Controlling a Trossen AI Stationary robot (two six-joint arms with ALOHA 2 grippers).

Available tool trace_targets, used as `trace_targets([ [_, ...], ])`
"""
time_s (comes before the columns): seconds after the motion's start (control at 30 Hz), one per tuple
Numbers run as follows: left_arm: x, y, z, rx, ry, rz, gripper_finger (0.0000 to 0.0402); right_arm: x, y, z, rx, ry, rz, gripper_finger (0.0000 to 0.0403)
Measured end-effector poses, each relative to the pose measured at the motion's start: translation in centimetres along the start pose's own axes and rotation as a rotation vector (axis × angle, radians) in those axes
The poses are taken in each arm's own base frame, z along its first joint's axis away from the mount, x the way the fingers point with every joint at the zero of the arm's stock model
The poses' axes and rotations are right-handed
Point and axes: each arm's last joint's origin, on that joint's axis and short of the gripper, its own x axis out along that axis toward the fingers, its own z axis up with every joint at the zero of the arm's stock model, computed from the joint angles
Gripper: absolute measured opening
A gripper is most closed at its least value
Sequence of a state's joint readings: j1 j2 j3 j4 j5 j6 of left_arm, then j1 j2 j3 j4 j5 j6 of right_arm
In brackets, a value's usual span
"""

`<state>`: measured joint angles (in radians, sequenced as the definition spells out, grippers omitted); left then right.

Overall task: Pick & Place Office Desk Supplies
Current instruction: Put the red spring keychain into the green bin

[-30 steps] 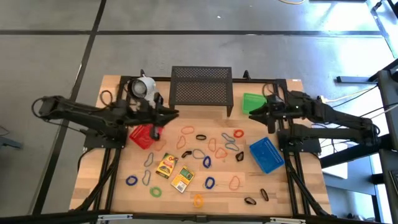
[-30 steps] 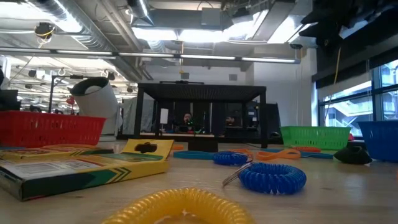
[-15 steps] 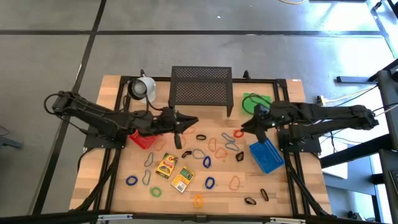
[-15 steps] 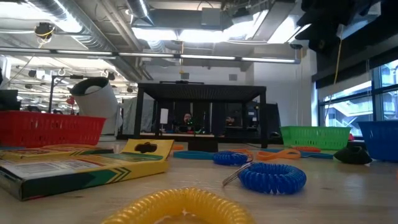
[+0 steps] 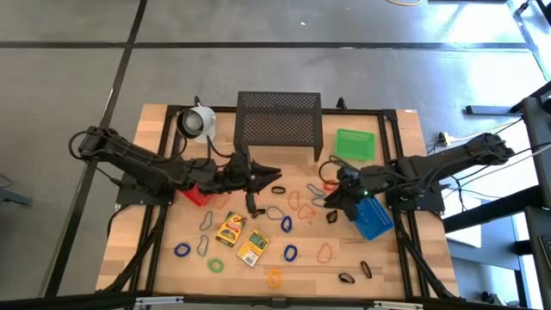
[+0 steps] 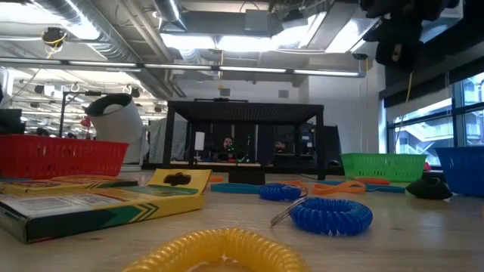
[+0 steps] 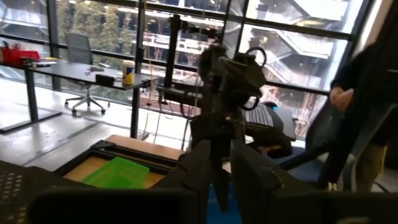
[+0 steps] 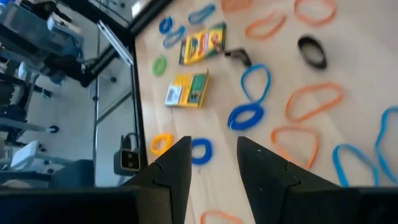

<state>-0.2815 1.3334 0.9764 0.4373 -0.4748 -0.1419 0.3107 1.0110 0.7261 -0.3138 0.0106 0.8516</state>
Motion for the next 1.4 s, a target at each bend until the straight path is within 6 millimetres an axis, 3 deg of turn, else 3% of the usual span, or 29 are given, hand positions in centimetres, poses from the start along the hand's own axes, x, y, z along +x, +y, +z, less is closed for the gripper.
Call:
trace_targets([
  [0.2,-0.6,-1.2,-0.2,0.002,0.007,-0.035,0.0110,1.6,0.2,-1.2,-0.031,0.083,-0.036,0.0130],
  [0.33,-0.8,-1.6,-0.1,0.005,-0.002,-0.037,0.0135,2.4,-0.4,-1.8,-0.160,0.142,-0.094,0.0130],
  [0.5,-0.8,-1.5,-0.2,0.006,0.001,-0.035,0.0143,3.3,-1.2,-2.1,-0.345,0.207,-0.150,0.0130],
  [0.7,-0.8,-1.5,-0.2,0.000,0.001,-0.034,0.0140,4.0,-3.5,-2.5,-0.356,0.338,-0.319,0.0134],
  [0.83,-0.8,-1.5,-0.2,-0.001,0.001,-0.034,0.0139,4.5,-4.5,-2.2,-0.413,0.367,-0.389,0.0165],
  [1.1,-0.8,-1.4,-0.2,-0.001,-0.005,0.011,0.0139,6.0,-6.1,-2.0,-0.751,0.436,-0.518,0.0242],
  [1.4,-0.8,-1.0,-0.1,0.046,-0.020,0.146,0.0136,8.0,-9.4,-1.5,-0.627,0.588,-0.497,0.0240],
])
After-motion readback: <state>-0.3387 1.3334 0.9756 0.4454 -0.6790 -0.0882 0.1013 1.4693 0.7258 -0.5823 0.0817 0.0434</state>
